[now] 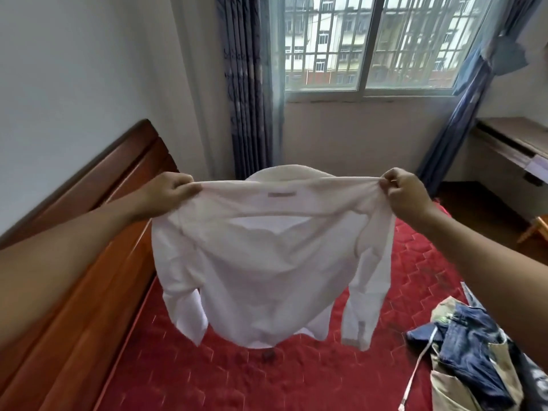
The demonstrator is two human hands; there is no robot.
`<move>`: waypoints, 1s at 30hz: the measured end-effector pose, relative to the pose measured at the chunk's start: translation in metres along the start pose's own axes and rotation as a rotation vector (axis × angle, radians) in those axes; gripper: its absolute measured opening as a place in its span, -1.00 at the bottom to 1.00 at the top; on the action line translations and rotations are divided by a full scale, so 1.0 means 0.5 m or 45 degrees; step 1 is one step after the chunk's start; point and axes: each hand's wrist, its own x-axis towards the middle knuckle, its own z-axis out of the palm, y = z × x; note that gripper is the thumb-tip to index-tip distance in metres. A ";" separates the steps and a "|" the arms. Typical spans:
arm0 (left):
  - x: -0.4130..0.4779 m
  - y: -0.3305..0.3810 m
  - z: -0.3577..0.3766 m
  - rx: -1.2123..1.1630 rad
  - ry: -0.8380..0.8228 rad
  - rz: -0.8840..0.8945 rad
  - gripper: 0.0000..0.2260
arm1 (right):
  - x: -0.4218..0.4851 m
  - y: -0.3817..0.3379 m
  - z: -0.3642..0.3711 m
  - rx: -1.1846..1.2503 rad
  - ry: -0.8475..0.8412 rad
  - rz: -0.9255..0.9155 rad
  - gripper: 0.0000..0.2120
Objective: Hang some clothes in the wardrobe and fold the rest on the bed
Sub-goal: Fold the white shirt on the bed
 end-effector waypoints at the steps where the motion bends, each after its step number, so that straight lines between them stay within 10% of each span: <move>1: 0.003 -0.006 0.004 -0.021 -0.029 -0.008 -0.65 | 0.003 0.005 0.006 0.001 -0.029 0.012 -0.77; 9: 0.018 -0.038 0.006 -0.081 0.072 -0.024 -0.77 | 0.006 0.007 0.018 -0.021 -0.065 -0.076 -0.76; 14: 0.013 -0.037 -0.015 -0.033 0.175 -0.058 -0.76 | 0.003 0.013 -0.012 -0.391 -0.487 -0.219 -0.72; 19: 0.010 0.006 -0.057 0.059 0.019 0.007 -0.91 | 0.034 0.005 -0.041 -0.447 -0.255 -0.314 -0.86; 24: 0.006 0.032 -0.079 0.149 0.049 0.101 -0.90 | 0.041 -0.012 -0.055 -0.117 -0.230 -0.147 -0.79; 30: -0.021 -0.003 -0.020 -0.029 -0.212 -0.150 -0.76 | 0.011 0.023 -0.039 0.199 -0.805 0.267 -0.89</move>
